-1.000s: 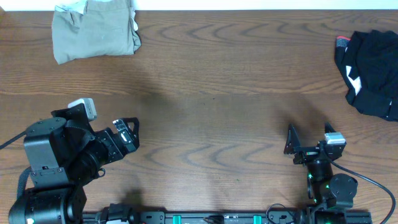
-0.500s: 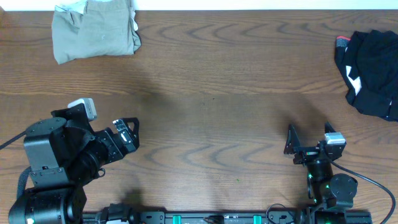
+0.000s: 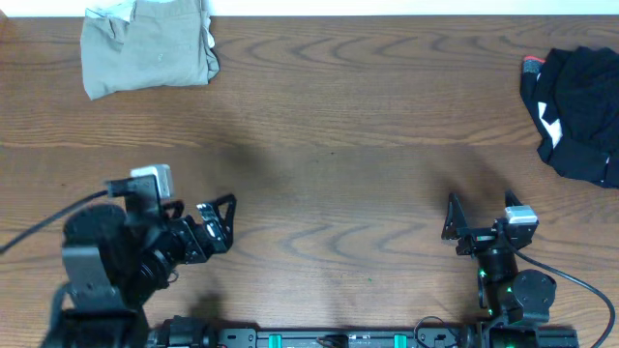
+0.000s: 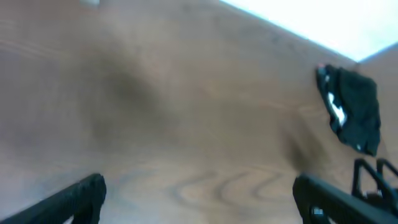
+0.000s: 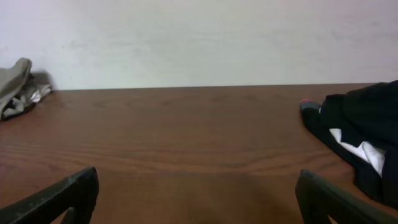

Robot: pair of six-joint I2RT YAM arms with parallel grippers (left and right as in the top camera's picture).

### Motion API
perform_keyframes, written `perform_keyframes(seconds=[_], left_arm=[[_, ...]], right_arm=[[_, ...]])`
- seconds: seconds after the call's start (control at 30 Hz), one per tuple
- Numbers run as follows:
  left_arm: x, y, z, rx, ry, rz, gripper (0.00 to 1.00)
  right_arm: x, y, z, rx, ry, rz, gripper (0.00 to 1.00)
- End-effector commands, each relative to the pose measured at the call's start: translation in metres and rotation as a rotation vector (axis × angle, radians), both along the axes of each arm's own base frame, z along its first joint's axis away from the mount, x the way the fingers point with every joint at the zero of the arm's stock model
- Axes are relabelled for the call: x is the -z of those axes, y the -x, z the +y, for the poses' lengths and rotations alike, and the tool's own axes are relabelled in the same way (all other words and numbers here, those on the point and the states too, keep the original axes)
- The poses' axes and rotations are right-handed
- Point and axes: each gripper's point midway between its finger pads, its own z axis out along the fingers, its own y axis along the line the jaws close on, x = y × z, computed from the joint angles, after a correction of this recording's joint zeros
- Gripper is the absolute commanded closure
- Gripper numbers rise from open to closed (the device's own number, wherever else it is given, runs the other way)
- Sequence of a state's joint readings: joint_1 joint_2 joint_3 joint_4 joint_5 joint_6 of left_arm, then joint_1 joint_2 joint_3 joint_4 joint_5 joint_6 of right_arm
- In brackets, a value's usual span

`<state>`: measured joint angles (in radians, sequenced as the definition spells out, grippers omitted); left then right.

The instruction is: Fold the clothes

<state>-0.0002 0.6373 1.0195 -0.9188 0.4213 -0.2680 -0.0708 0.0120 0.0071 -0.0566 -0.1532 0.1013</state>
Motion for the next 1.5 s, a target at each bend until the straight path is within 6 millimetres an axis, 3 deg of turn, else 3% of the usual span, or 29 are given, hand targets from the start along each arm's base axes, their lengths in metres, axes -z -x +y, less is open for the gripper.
perform_keyframes(seconds=[0.0,0.27,0.57,0.8,0.97,1.07,1.23,1.47], left_arm=[[0.024,-0.008,-0.004,0.039,-0.023,-0.093,0.02],[0.05,-0.043,-0.005,0.041,-0.025,-0.502,0.02],[0.078,-0.04,-0.004,0.053,-0.125,-0.783,0.02],[0.088,-0.038,0.0,0.073,-0.279,-0.796,0.02],[0.108,-0.041,0.022,-0.066,-0.332,-0.693,0.02],[0.114,-0.04,0.023,-0.057,-0.365,-0.675,0.02],[0.142,-0.038,0.028,-0.036,-0.433,-0.574,0.02],[0.141,-0.039,0.033,-0.058,-0.463,-0.574,0.02]], right_arm=[[0.0,0.0,0.002,-0.006,0.013,-0.002,0.01],[0.0,0.0,0.002,-0.006,0.013,-0.002,0.01],[0.0,0.0,0.002,-0.006,0.013,-0.002,0.01],[0.0,0.0,0.002,-0.006,0.013,-0.002,0.01],[0.0,0.0,0.002,-0.006,0.013,-0.002,0.01],[0.0,0.0,0.002,-0.006,0.013,-0.002,0.01],[0.0,0.0,0.002,-0.006,0.013,-0.002,0.01],[0.0,0.0,0.002,-0.006,0.013,-0.002,0.01]])
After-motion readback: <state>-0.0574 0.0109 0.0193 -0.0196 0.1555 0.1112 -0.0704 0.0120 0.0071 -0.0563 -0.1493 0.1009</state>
